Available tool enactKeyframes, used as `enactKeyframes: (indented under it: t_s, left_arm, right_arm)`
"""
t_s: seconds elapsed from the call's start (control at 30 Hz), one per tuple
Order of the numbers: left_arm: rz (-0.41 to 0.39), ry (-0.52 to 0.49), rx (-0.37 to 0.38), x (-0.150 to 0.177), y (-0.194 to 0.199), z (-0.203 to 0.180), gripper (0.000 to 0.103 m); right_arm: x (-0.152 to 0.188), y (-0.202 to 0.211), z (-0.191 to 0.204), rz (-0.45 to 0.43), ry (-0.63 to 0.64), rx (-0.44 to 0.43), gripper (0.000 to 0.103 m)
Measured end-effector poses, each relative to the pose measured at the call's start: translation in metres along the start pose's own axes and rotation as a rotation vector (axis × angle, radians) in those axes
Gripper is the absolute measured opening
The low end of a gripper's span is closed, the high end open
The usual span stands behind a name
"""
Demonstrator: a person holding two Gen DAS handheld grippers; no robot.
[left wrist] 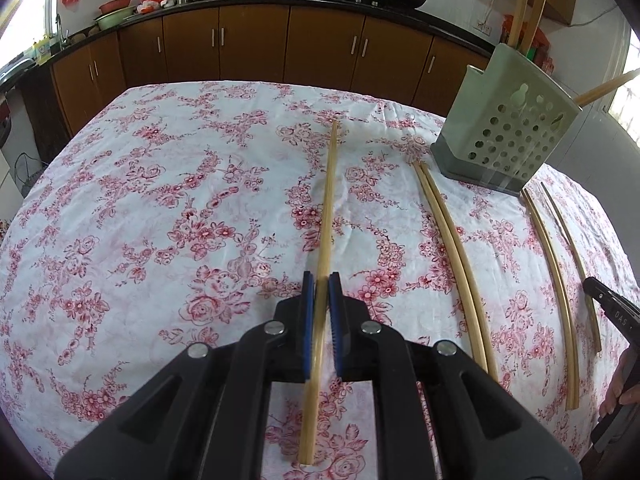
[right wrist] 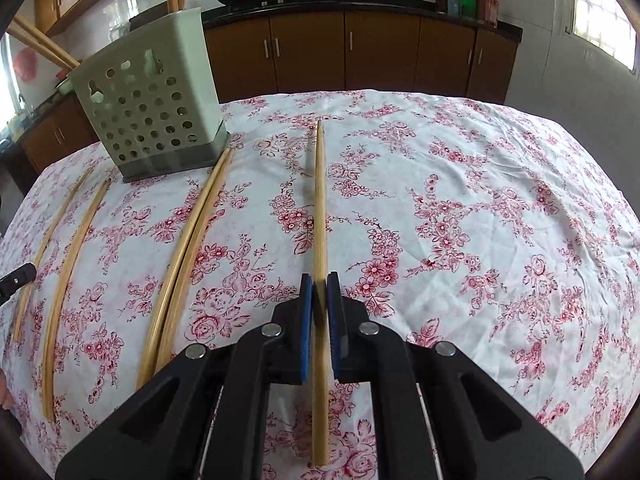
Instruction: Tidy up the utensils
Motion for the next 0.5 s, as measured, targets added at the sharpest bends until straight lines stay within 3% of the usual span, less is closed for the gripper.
enactKeyframes:
  t_s: [0.5]
  left_arm:
    - [0.000, 0.001, 0.001, -0.0005, 0.0004, -0.0012, 0.011]
  right_arm:
    - [-0.0001, -0.0003, 0.0010, 0.000, 0.001, 0.002, 0.009]
Point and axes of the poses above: each gripper's, at about its wrist camera, not at the fingertips, and y roughly against the way its jaws point, z to its left, x to its underside, the point moved 8 cm from there along -y, roughly the way its jaws point, and after that the axes turned 4 degrees about y, right-handed, at the moved point
